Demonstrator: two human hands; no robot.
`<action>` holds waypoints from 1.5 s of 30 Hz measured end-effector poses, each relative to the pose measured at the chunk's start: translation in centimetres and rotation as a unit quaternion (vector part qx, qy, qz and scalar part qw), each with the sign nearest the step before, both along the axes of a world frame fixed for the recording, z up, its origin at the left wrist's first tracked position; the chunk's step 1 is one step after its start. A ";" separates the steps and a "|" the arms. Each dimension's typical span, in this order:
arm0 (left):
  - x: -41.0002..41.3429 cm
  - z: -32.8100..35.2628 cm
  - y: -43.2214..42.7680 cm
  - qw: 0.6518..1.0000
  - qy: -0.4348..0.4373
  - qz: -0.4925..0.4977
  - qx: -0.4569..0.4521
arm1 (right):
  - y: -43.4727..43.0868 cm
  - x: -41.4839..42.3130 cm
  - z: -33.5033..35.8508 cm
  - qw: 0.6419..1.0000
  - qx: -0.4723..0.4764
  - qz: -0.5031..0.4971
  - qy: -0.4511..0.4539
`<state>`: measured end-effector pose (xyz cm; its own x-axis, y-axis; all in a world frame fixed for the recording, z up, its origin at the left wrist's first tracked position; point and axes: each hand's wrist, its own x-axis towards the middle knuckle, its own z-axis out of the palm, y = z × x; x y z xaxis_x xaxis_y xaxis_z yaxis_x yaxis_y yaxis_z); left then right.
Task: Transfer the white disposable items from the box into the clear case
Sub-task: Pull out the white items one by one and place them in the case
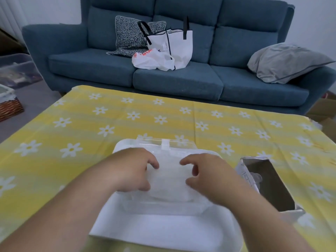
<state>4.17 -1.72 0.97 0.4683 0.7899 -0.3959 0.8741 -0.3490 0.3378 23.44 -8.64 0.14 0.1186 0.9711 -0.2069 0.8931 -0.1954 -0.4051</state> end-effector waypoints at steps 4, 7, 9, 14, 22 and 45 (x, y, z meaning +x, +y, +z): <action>2.1 -2.6 -0.6 0.997 0.052 -0.027 0.052 | 1.1 -2.2 -3.2 0.989 -0.024 0.032 -0.142; 3.0 -4.3 -0.8 0.996 0.055 -0.015 0.064 | 1.5 -2.9 -4.1 0.983 -0.066 0.039 -0.166; 3.3 -5.0 -0.9 0.997 0.053 -0.003 0.057 | 1.6 -3.2 -4.4 0.980 -0.094 0.046 -0.166; 3.3 -5.6 -0.5 0.999 0.037 0.014 0.025 | 1.7 -2.9 -4.2 0.981 -0.125 0.069 -0.128; 2.4 -3.2 0.5 0.994 -0.016 0.047 -0.102 | 0.0 -1.2 0.2 0.992 -0.117 0.035 0.017; 8.9 -1.5 -1.6 0.994 -0.079 -0.046 0.066 | -3.5 12.1 -2.5 0.959 -0.050 -0.216 0.176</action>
